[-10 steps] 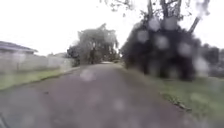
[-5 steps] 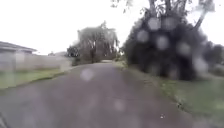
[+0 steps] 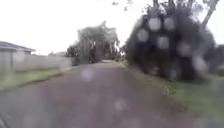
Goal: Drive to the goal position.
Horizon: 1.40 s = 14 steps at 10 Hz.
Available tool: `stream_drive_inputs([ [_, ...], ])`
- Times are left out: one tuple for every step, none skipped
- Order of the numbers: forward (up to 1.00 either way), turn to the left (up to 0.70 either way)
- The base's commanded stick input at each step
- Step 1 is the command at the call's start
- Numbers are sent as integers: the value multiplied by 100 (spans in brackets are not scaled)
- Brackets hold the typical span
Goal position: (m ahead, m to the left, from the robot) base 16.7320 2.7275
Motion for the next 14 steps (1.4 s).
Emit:
stream_drive_inputs([
  [100,0],
  [100,0],
  [100,0],
  [100,0],
  [100,0],
  [100,0],
  [100,0],
  [100,0],
  [100,0],
  [100,0],
  [100,0],
  [100,0],
  [100,0],
  [100,0],
])
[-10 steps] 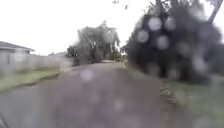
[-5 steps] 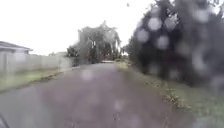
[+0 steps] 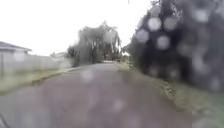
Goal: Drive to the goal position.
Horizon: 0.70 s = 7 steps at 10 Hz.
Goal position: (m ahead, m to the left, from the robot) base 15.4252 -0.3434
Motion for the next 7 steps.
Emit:
stream_drive_inputs([
  [100,0],
  [100,0],
  [100,0],
  [100,0],
  [100,0],
  [100,0],
  [100,0],
])
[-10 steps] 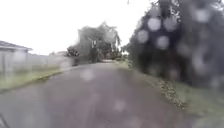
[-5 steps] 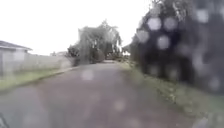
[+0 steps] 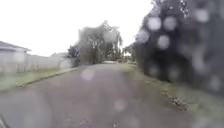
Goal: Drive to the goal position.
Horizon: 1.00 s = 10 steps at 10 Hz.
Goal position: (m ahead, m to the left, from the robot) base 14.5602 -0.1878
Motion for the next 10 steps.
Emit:
stream_drive_inputs([
  [100,0],
  [100,0],
  [100,0],
  [100,0],
  [100,0],
  [100,0],
  [100,0],
  [100,0],
  [100,0],
  [100,0],
])
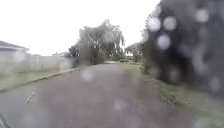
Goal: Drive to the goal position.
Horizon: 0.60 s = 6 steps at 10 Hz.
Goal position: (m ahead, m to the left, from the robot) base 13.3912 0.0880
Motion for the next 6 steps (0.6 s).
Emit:
stream_drive_inputs([
  [100,0],
  [100,0],
  [100,0],
  [100,0],
  [100,0],
  [100,0],
])
